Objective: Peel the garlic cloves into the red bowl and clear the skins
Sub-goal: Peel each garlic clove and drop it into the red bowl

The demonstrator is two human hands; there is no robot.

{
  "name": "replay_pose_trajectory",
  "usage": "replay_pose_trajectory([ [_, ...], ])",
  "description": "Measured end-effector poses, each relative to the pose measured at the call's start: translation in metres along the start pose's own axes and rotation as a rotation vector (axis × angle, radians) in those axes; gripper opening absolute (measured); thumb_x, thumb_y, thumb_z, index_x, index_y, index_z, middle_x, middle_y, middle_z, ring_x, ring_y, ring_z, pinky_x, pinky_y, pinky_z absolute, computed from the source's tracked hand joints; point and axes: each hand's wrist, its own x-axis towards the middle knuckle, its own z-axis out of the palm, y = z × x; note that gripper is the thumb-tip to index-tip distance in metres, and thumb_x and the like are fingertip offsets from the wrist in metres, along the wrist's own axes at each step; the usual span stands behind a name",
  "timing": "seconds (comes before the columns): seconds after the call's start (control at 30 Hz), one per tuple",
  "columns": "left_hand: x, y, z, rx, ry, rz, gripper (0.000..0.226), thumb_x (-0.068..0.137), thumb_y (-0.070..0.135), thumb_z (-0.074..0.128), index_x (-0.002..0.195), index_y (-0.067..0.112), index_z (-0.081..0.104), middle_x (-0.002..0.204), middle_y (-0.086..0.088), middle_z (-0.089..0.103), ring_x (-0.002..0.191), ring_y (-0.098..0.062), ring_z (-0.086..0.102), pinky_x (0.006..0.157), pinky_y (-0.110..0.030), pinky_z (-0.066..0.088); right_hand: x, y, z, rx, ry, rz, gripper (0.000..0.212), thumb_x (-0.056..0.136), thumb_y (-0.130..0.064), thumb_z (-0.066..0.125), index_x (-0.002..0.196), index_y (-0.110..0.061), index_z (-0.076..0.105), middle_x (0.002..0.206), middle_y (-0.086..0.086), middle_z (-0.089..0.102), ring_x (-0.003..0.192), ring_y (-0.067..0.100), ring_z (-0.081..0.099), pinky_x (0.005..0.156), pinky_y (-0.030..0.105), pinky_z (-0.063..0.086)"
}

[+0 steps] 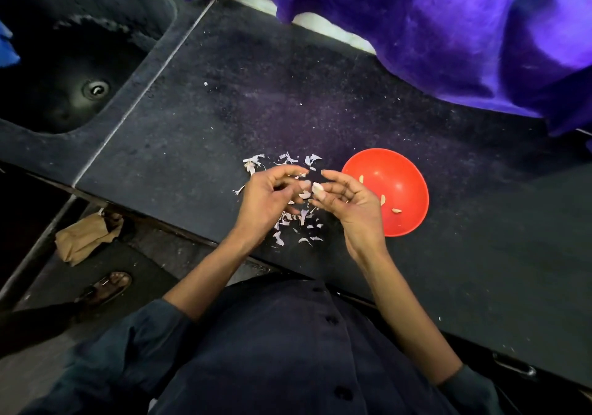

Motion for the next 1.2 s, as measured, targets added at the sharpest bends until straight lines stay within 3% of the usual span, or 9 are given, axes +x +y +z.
replay_pose_trajectory([
  [0.13, -0.004, 0.004, 0.001, -0.021, -0.029, 0.01, 0.009, 0.088, 0.007, 0.068, 0.095, 0.004, 0.073, 0.079, -0.006, 0.072, 0.062, -0.01, 0.063, 0.051, -0.023, 0.054, -0.001, -0.003, 0.001, -0.073, 0.0, -0.039, 0.039, 0.08, 0.008, 0.069, 0.113, -0.011, 0.063, 0.082, 0.003, 0.07, 0.08, 0.016, 0.067, 0.079, 0.031, 0.058],
  [0.33, -0.005, 0.005, 0.002, -0.05, -0.006, -0.004, 0.009, 0.081, 0.007, 0.074, 0.087, 0.002, 0.07, 0.064, 0.002, 0.068, 0.056, -0.008, 0.061, 0.049, -0.025, 0.055, -0.002, -0.004, 0.005, -0.187, -0.011, -0.106, 0.042, 0.077, 0.013, 0.069, 0.115, -0.006, 0.062, 0.082, 0.005, 0.067, 0.078, 0.01, 0.064, 0.074, 0.02, 0.053],
  [0.7, -0.008, 0.004, -0.001, -0.068, 0.01, -0.005, 0.009, 0.078, 0.006, 0.076, 0.084, 0.001, 0.071, 0.064, -0.002, 0.068, 0.054, -0.01, 0.061, 0.042, -0.023, 0.051, -0.005, -0.005, 0.006, -0.339, -0.016, -0.212, 0.041, 0.078, 0.007, 0.072, 0.115, -0.009, 0.062, 0.087, 0.013, 0.07, 0.081, 0.012, 0.066, 0.075, 0.019, 0.052],
  [0.83, -0.009, 0.003, -0.001, -0.051, 0.052, -0.012, 0.007, 0.077, 0.007, 0.077, 0.081, 0.006, 0.072, 0.067, -0.003, 0.07, 0.055, -0.01, 0.063, 0.041, -0.022, 0.051, -0.006, -0.004, 0.007, -0.37, -0.007, -0.24, 0.042, 0.078, 0.005, 0.073, 0.114, -0.014, 0.062, 0.087, 0.01, 0.071, 0.083, 0.015, 0.068, 0.078, 0.02, 0.052],
  [1.2, -0.01, 0.004, 0.0, -0.023, 0.017, 0.014, 0.01, 0.086, 0.002, 0.068, 0.086, -0.007, 0.066, 0.068, -0.005, 0.065, 0.055, -0.01, 0.061, 0.04, -0.024, 0.05, -0.01, -0.007, 0.011, -0.397, 0.027, -0.28, 0.043, 0.079, 0.005, 0.073, 0.116, -0.014, 0.06, 0.083, 0.001, 0.069, 0.082, 0.008, 0.068, 0.077, 0.018, 0.051],
])
